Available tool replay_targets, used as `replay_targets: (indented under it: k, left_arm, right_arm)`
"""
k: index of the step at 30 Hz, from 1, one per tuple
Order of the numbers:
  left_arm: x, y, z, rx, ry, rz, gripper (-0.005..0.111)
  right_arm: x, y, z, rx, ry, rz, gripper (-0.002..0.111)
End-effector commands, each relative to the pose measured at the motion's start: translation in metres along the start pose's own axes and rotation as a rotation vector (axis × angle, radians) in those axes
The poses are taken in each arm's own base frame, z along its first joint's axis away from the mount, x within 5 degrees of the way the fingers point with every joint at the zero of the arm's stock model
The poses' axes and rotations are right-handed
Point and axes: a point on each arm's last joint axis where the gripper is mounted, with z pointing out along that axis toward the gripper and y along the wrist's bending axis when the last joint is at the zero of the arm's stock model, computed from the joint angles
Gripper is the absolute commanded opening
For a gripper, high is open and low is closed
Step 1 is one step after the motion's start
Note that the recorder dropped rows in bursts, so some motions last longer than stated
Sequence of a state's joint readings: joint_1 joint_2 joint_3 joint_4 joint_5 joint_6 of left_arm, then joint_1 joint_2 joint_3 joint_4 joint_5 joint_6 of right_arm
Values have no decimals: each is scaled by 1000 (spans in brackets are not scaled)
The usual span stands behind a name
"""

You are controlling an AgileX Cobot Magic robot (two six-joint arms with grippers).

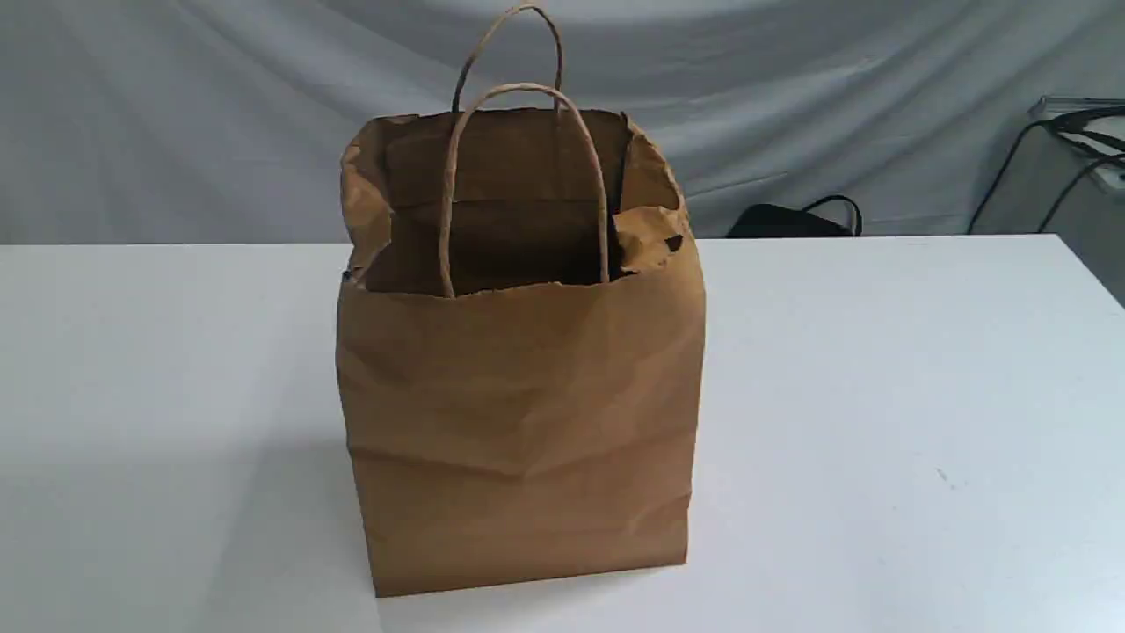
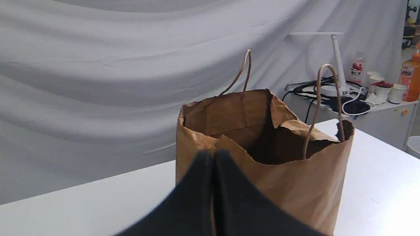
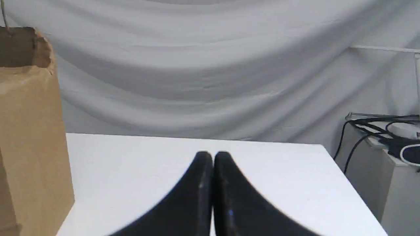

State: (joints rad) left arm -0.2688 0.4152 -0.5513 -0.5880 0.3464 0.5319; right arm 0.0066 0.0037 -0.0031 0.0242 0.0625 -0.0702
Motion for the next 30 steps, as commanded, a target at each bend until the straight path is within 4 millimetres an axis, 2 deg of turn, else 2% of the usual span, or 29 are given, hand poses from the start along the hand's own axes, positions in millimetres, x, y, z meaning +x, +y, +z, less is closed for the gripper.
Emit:
replay_targets:
  k: [1, 5, 30]
  left_arm:
    - [0, 0, -1, -5, -9, -7, 0]
    - [0, 0, -1, -5, -9, -7, 0]
    - [0, 0, -1, -6, -11, -7, 0]
  right_arm:
    - [5, -1, 0, 10, 50, 28, 0]
    - [8, 0, 0, 5, 75, 74, 0]
    - [8, 0, 0, 5, 75, 76, 0]
